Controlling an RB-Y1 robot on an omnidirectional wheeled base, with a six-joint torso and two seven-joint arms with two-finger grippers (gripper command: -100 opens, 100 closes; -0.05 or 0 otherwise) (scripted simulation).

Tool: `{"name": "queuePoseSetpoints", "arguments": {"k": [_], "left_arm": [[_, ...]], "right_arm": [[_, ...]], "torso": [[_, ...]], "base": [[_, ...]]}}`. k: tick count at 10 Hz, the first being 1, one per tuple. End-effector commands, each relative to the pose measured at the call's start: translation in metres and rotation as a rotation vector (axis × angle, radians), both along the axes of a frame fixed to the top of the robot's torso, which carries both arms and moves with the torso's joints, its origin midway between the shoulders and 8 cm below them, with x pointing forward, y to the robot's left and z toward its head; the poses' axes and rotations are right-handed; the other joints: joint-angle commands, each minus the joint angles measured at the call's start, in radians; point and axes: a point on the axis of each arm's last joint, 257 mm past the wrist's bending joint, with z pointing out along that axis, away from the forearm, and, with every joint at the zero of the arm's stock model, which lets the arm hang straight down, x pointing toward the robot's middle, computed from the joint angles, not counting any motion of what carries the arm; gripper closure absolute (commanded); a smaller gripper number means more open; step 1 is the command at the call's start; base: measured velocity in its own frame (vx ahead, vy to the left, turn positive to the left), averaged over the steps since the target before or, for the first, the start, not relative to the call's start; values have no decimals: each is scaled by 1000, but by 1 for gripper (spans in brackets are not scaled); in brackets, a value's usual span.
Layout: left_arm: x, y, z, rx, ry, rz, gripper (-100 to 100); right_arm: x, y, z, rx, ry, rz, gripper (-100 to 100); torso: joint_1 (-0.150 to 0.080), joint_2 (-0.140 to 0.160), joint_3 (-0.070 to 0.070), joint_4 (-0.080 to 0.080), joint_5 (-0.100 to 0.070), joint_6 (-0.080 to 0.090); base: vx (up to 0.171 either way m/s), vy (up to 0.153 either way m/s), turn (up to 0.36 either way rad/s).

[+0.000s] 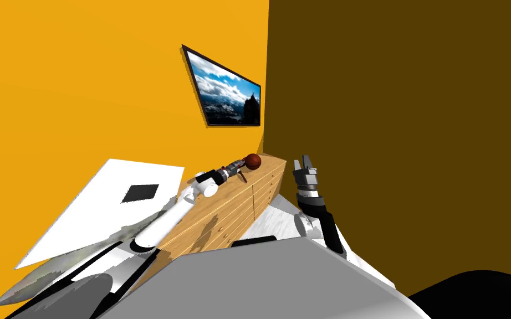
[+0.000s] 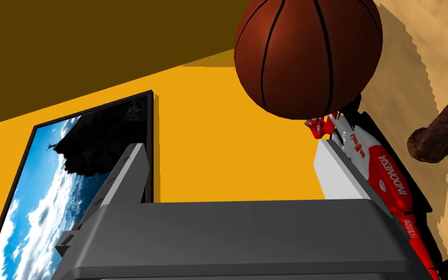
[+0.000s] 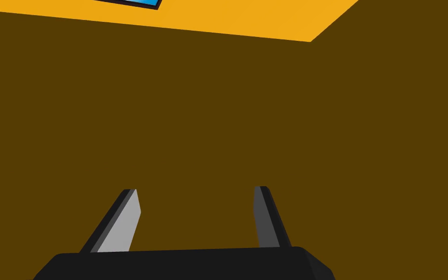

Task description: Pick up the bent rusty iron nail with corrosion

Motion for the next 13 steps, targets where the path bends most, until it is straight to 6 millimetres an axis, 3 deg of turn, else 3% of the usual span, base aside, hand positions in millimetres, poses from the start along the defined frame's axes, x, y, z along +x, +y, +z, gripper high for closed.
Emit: {"name": "queuePoseSetpoints", "arguments": {"k": [1, 8, 12, 13], "left_arm": [[8, 3, -19, 64, 59, -11, -100], [26, 30, -71, 232, 221, -4, -100], [35, 70, -112, 374, 363, 22, -100], [36, 73, -114, 374, 367, 27, -100]], "right_arm": [[0, 0, 0, 0, 0, 0, 0], [0, 0, 0, 0, 0, 0, 0], [0, 0, 0, 0, 0, 0, 0], [0, 0, 0, 0, 0, 0, 0]], "torso": [[0, 0, 0, 0, 0, 0], [-1, -2, -1, 0, 0, 0], [-2, -2, -1, -1, 0, 0], [-2, -2, -1, -1, 0, 0]], "base": [[-9, 11, -116], [6, 4, -93], [17, -12, -109], [16, -11, -57]]}}
